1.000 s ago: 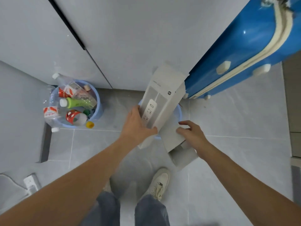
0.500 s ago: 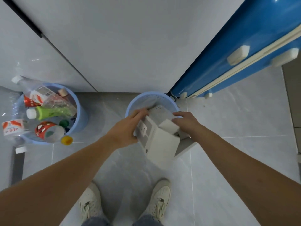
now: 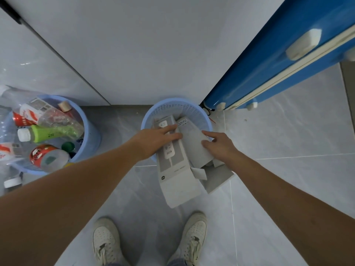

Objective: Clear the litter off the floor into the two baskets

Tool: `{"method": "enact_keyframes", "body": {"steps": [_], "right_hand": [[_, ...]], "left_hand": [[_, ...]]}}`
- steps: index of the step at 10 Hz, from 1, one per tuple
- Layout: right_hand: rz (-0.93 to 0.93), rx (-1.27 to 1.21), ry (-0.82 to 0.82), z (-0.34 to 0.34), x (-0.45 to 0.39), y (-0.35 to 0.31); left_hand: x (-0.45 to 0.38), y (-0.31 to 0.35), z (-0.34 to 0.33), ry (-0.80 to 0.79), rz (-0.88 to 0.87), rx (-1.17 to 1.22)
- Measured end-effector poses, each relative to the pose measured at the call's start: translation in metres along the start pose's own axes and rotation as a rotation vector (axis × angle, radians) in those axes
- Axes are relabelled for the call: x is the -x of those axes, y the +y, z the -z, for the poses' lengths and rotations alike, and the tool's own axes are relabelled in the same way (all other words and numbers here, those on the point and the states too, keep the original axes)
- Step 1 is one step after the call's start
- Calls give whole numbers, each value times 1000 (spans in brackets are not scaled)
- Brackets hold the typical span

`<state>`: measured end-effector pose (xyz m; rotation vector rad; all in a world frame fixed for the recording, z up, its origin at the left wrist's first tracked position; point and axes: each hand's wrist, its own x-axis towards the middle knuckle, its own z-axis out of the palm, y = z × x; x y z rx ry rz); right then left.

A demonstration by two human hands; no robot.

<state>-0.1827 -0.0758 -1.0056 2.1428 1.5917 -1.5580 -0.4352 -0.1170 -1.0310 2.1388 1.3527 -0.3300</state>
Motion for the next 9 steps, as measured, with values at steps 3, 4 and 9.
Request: {"method": "enact_keyframes", "body": {"steps": [3, 4, 9], "right_hand": [[21, 106, 43, -9, 7, 5], [-30, 110, 47, -3, 14, 3], [274, -159, 270, 114, 224, -108]], "left_hand": [[-1, 1, -5, 19, 69, -3], [7, 6, 3, 96, 133, 49], [149, 82, 175, 293, 150, 382]]}}
